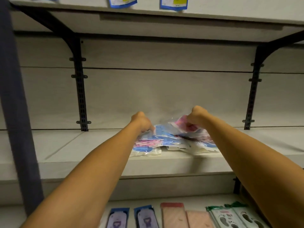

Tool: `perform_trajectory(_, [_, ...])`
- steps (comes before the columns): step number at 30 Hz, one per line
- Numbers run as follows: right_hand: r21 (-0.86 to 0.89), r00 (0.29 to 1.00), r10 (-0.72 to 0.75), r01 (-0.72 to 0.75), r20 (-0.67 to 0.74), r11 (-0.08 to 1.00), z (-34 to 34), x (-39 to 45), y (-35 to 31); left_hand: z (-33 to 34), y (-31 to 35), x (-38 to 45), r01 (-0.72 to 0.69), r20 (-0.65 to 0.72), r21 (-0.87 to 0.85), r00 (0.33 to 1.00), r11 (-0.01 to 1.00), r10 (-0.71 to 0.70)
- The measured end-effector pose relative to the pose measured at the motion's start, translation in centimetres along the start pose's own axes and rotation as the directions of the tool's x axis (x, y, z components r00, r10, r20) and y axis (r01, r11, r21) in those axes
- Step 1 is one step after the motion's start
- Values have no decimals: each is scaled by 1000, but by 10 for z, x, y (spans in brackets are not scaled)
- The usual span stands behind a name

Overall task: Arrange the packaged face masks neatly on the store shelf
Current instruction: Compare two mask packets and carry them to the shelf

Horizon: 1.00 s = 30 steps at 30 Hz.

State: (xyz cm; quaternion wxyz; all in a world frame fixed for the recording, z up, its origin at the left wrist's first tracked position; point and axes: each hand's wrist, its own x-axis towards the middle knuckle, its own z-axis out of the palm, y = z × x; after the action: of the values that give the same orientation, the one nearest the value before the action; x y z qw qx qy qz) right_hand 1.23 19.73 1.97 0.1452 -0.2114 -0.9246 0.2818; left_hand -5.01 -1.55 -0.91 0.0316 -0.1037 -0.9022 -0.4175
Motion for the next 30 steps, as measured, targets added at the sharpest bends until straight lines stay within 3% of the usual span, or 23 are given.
perform_trajectory(4, [275, 981, 56, -107, 188, 955, -7, -1, 6, 10, 5, -12, 94, 38, -56, 995, 994, -92])
perform_trajectory(9, [374, 957, 81, -186, 279, 909, -11, -9, 22, 19, 20, -22, 100, -26, -61, 995, 993, -101])
perform_trajectory(12, [317, 975, 115, -172, 190, 933, -12, -14, 33, 20, 28, -28, 83, -142, -81, 985, 993, -94])
perform_trajectory(15, [377, 990, 112, -137, 87, 916, -7, -15, 44, 13, 32, -35, 93, -225, -95, 968, 991, -113])
perform_trajectory(18, [314, 998, 27, -7, -60, 949, -7, -21, 52, 3, 30, -43, 102, -184, -337, 968, 936, -172])
perform_trajectory(21, [368, 992, 0, 48, -127, 929, -14, -35, 54, -9, 23, -53, 120, -130, -484, 970, 867, -207])
perform_trajectory(27, [579, 988, -12, 100, -154, 809, -19, -64, 46, -35, 3, -76, 211, -4, -508, 969, 835, -247])
perform_trajectory(30, [673, 992, 0, 84, -124, 735, -20, -80, 41, -44, -2, -88, 151, -55, -483, 978, 862, -202])
